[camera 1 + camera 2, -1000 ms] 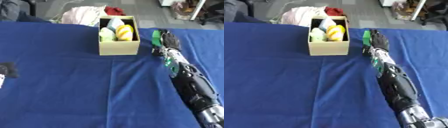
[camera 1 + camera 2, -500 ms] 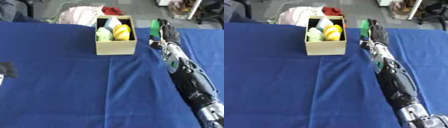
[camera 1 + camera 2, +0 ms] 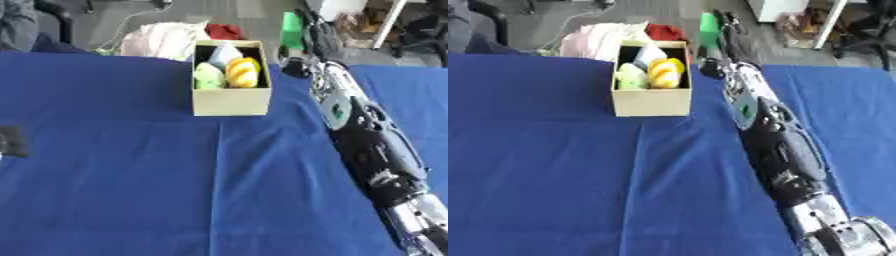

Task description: Pick up objects on the table and place them in the box.

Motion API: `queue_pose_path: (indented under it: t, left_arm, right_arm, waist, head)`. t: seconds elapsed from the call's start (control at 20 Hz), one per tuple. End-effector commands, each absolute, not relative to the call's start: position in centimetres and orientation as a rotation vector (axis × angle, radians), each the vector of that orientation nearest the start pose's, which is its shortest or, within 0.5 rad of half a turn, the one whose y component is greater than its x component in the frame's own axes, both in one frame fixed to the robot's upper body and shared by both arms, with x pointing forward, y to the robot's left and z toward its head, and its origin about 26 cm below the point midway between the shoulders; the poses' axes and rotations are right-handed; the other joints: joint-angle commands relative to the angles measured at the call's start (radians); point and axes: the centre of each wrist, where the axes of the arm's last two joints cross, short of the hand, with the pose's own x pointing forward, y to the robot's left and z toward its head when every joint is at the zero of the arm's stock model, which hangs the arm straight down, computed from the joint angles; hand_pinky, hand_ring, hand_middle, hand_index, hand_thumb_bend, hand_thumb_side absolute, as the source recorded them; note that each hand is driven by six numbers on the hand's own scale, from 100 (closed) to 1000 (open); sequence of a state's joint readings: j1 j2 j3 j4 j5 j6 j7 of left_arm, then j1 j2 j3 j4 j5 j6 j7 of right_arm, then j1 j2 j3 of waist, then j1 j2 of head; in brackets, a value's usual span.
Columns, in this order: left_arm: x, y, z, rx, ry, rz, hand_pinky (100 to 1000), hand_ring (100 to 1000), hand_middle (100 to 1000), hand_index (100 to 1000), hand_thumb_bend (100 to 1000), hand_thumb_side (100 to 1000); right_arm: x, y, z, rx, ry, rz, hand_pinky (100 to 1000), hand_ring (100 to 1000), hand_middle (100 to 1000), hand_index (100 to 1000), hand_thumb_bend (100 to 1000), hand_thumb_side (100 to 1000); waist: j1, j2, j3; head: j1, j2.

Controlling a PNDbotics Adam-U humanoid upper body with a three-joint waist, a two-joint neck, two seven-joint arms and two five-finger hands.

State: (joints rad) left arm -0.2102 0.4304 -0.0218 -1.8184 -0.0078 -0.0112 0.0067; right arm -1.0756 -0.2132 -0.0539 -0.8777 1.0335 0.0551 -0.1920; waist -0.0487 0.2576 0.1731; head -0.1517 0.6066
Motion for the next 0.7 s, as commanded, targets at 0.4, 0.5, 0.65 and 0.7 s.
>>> queue_pose_path:
  t: [0.4,0.5,0.65,0.7]
  left_arm:
    - [31.3,29.3,15.2,0.258,-2.035,-0.463,906,605,597,762,100,759]
    - [31.3,29.3,15.2,0.256,-2.033,-0.462,906,605,597,762,100,760]
    - [31.4,29.2,15.1,0.253,-2.032,-0.461,907,605,597,762,100,761]
    - [31.4,29.2,15.1,0.254,-2.031,-0.461,907,605,597,762,100,761]
  right_arm:
    - [49.2,-14.8,22.3,-1.149,-1.849,0.997,644,605,698,870,100,311]
    - [49.2,-14.4,22.1,-1.150,-1.824,1.058,701,697,791,929,100,455]
    - [49.3,-14.2,21.6,-1.131,-1.762,1.132,776,799,880,971,134,590]
    - [49.3,-14.2,21.6,-1.125,-1.742,1.150,804,831,905,982,151,613]
  waist:
    - [-0.017,-0.025,0.043]
    - [-0.019,-0.025,0.045]
    - [-0.021,-0.025,0.045]
    - [-0.021,-0.026,0.045]
  head:
    - [-0.022,-0.010]
    - [-0.024,-0.009]
    - [-0.023,-0.008]
    - [-0.023,-0.008]
